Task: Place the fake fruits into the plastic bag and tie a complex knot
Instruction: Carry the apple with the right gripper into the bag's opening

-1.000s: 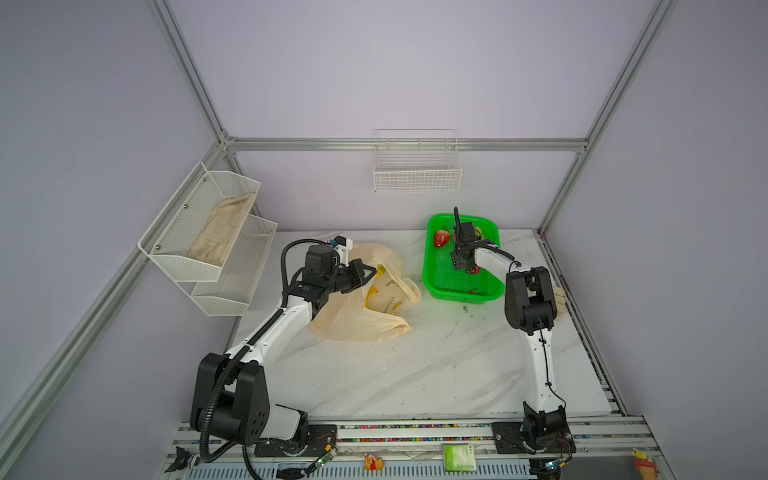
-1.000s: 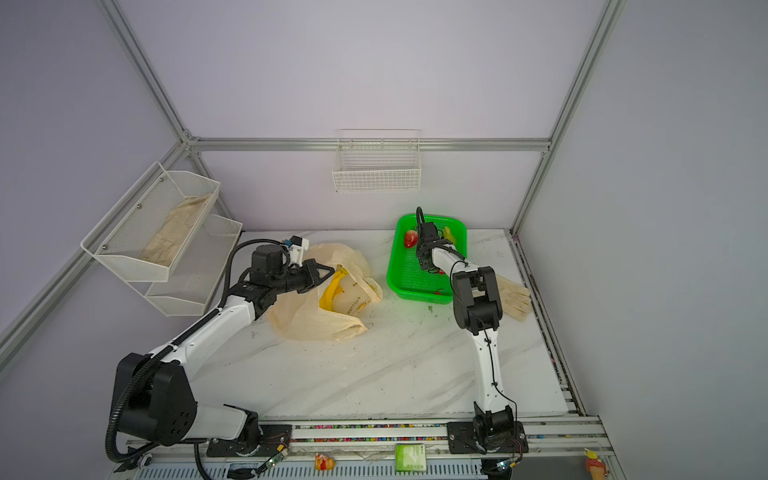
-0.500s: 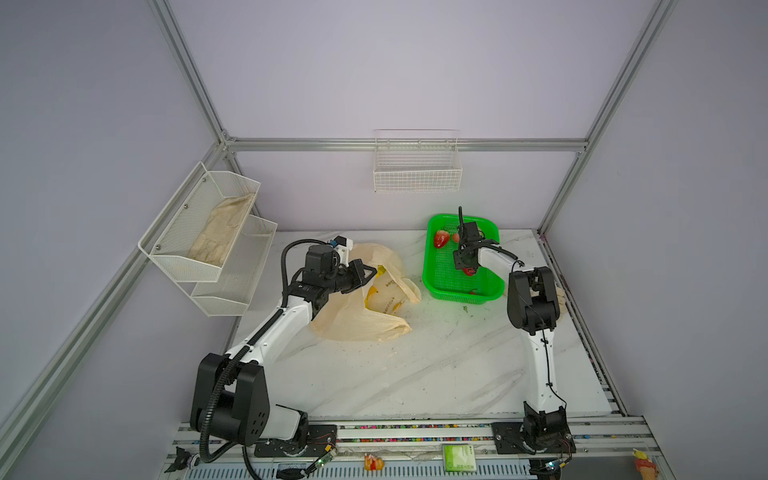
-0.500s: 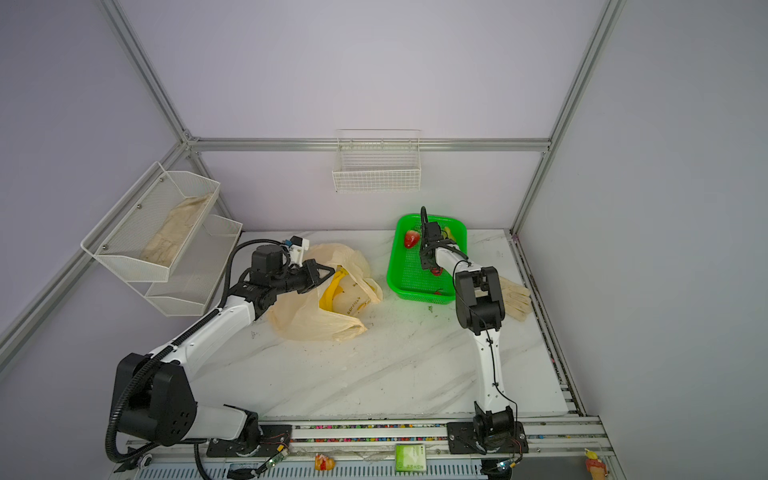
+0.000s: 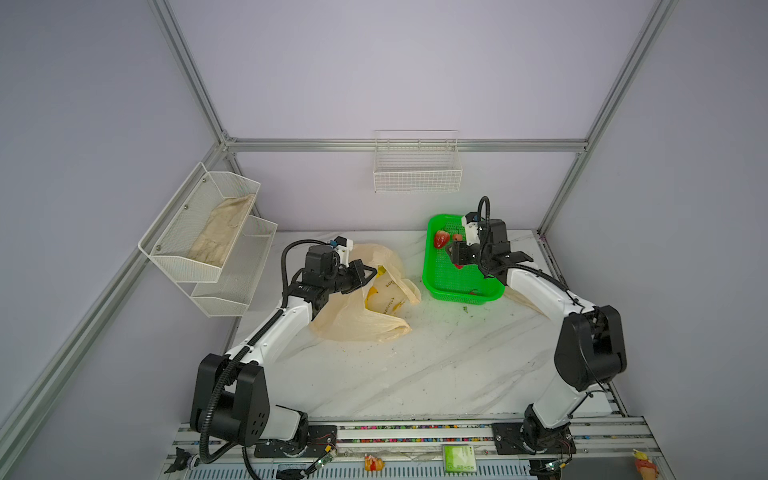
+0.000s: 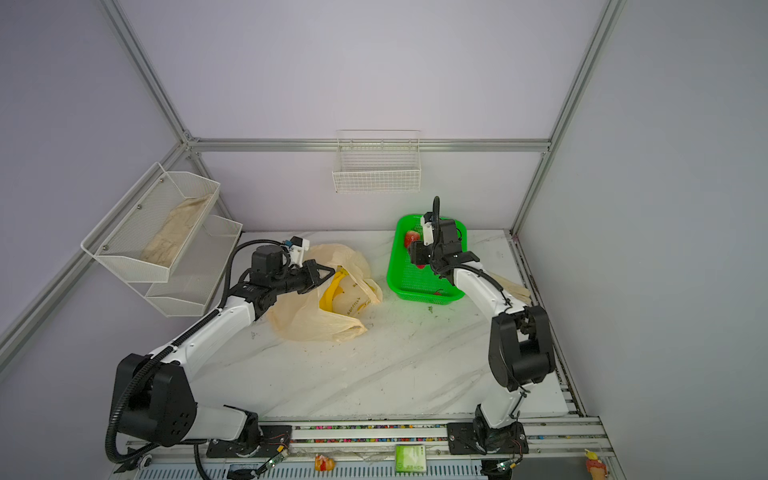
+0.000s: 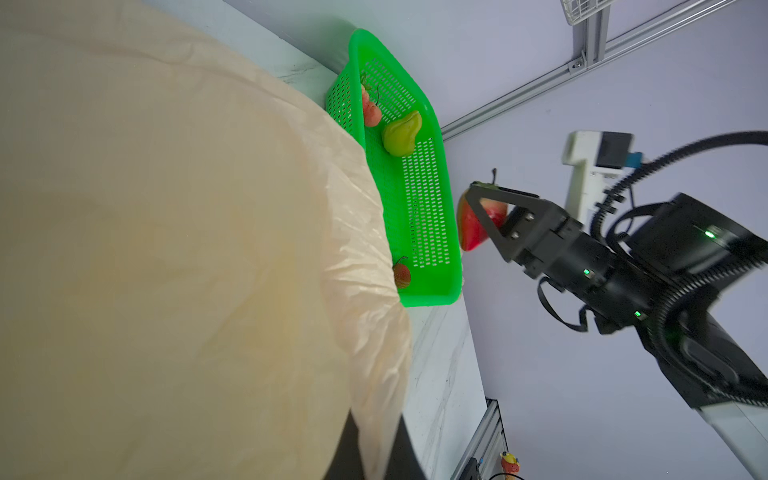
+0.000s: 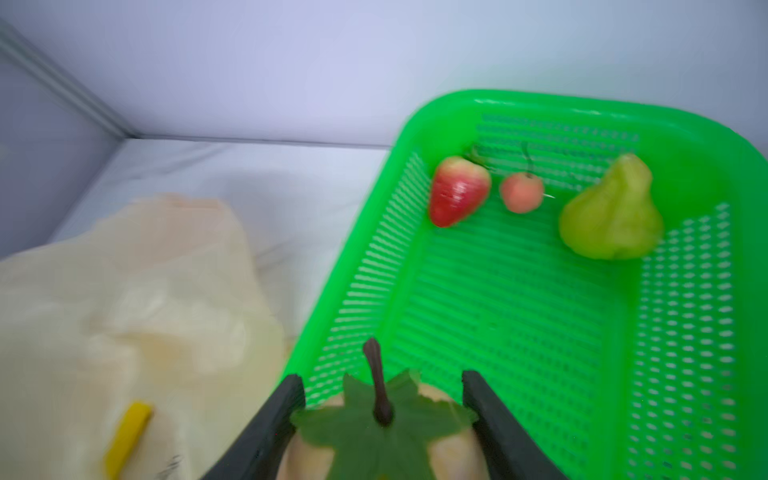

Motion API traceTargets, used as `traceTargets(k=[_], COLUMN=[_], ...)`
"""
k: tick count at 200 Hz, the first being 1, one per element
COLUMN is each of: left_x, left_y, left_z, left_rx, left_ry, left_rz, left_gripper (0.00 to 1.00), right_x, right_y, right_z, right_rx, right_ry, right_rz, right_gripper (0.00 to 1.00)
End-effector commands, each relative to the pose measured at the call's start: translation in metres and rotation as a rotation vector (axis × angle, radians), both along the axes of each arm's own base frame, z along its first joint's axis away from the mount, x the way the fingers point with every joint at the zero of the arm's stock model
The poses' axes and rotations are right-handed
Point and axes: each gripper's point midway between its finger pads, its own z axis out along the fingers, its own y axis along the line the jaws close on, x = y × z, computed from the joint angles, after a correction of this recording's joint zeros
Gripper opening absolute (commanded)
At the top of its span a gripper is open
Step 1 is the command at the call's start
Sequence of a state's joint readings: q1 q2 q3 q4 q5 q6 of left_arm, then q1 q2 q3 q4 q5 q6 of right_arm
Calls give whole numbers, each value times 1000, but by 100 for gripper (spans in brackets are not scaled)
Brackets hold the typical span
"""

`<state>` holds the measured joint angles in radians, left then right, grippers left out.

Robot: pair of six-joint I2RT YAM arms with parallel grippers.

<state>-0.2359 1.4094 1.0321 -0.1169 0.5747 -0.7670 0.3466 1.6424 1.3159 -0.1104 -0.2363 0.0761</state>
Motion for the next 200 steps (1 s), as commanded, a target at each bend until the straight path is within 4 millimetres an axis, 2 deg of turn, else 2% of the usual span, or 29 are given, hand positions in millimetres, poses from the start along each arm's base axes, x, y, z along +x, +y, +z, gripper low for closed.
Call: traceTargets(k=[1,16,34,58,75,92,125,156,178,180,182,200], left_x=[1,1,0,0,-1,-1,-2,-3,-4,-1,0,1], left_y=[-1,-2,-3,-4,-4,-4,-6,-9,-10,-11,-12,-12], left_z=[20,19,21,22,22,22,22,23,24,14,13,12], left_rx=[-30,-32,-42,-44,-45,-48,-54,-68,-74,-70,-70,-72], left_ry=[-64,-59,-55,-59,-56,-56,-50,-43,-43,-18,-13,-10], left_rz=[-15,-18,-26,-27,-29,-33,-46,-61,-72,-72,-73,-74], left_gripper=[0,0,0,0,0,0,0,0,0,0,0,0], right_x=[-64,-102,-135,-166,-174,-165,-148,-107,-87,-86,-84,-69], right_y=[66,84,91,110,125,137,173,188,199,199,200,201], right_z=[-5,-24,-44,-60,-70,-77,-67,-67,-64,-63,-63,-64], right_rx=[69,45,45,52,54,79,148,201,271,279,285,315], right_ry=[-7,8,-15,-54,-65,-66,-129,-163,-181,-183,-186,-221], right_rz=[245,330,389,505,564,562,572,434,361,356,352,264], right_gripper=[50,49,49,49,49,49,49,49,49,49,49,49])
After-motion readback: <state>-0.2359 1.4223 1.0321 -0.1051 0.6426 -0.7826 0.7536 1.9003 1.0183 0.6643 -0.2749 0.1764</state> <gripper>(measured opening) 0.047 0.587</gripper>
